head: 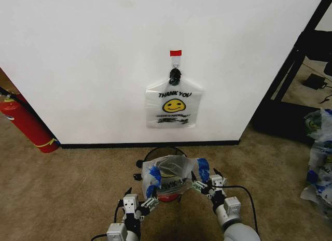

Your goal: Pick up the garbage bag from the wall and place it over the trash bin.

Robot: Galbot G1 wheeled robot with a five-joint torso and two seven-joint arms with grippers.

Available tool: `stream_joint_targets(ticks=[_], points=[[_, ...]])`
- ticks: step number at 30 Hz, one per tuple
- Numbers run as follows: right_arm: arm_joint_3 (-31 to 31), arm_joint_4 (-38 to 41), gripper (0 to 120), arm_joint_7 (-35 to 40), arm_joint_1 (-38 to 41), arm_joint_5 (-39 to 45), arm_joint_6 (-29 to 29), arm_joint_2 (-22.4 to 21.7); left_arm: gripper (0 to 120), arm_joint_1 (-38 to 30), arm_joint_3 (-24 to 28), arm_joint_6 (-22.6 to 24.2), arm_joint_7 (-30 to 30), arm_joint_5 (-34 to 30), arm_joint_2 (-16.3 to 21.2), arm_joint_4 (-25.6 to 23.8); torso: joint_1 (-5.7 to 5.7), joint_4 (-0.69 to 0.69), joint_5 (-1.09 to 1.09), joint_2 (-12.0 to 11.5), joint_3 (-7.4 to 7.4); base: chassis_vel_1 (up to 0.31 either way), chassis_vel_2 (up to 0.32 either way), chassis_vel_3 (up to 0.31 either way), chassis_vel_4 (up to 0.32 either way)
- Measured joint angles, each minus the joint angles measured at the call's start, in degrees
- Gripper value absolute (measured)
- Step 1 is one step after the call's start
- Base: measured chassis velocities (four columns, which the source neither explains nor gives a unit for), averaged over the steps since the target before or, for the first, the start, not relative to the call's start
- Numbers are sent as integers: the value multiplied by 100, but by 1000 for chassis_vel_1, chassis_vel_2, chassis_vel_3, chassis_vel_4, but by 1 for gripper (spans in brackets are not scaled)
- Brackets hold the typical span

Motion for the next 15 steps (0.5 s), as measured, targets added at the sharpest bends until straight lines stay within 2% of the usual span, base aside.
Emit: stream_joint_targets(ticks=[7, 9, 11, 14, 15], points=[[184, 175, 100, -451, -201, -36, 817, 28, 100, -263, -395, 167, 58, -479, 395, -522, 0, -1, -1, 0, 0, 0, 0, 0, 0], [250, 219, 100, -735, -208, 21, 1216, 41, 100, -528, -535, 349, 115, -888, 652, -674, 0, 3, 0, 0, 0, 0, 0, 0, 0], [377, 305, 100, -969, -278, 32, 1597, 116, 100, -999, -687, 534, 277, -1345, 1011, -740, 0, -3, -4, 0, 0, 0, 0, 0, 0], [416, 338, 100, -1062, -259, 25, 1764, 172, 100, -1191, -825, 651, 408, -1627, 1220, -762, 0, -7, -4, 0, 1, 0, 0, 0, 0], [432, 367, 100, -1115, -219, 13, 1839, 208, 100, -1306, -916, 743, 517, -1874, 1365, -770, 0, 2, 0, 0, 1, 0, 0, 0, 0]])
